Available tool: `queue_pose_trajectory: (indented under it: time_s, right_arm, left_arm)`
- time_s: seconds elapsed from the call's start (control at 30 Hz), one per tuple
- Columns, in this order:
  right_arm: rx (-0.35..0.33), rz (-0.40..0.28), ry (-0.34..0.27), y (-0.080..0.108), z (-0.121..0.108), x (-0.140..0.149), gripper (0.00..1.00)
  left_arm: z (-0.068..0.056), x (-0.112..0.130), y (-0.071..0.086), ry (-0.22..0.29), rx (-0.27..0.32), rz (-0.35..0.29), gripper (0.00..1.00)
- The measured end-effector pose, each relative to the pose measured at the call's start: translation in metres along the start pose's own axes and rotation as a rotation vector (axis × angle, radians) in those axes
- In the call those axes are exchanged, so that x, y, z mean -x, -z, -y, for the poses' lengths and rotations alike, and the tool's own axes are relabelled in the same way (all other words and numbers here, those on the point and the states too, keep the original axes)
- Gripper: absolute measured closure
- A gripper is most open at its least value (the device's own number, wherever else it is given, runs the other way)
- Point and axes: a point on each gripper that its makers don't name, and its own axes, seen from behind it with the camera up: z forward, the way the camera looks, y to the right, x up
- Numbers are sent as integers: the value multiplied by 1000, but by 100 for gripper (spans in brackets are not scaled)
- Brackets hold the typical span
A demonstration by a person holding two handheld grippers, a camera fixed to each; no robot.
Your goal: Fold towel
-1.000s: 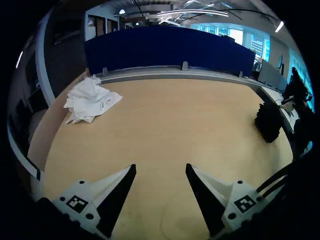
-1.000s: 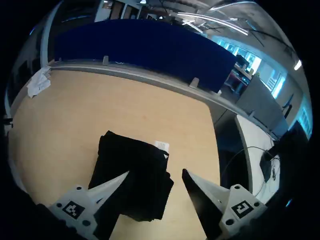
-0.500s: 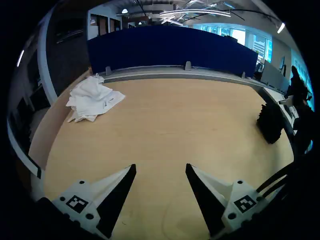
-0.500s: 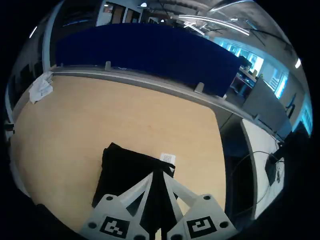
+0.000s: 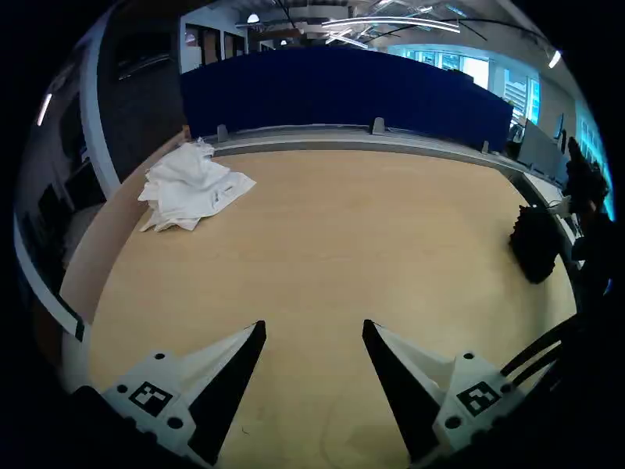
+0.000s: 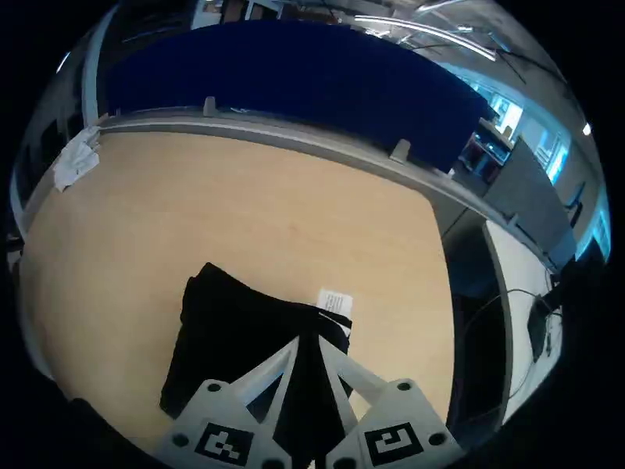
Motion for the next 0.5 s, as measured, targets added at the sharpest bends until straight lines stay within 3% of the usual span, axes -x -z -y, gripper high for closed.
queue_pose_trajectory:
  time_s: [0.27, 0.5]
  right_arm:
    - [-8, 38, -6, -14, 1, 15, 97]
    - [-11, 24, -16, -15, 2, 12, 97]
  left_arm:
    - [4, 1, 1, 14, -16, 1, 8]
    - [5, 1, 3, 8, -21, 2, 8]
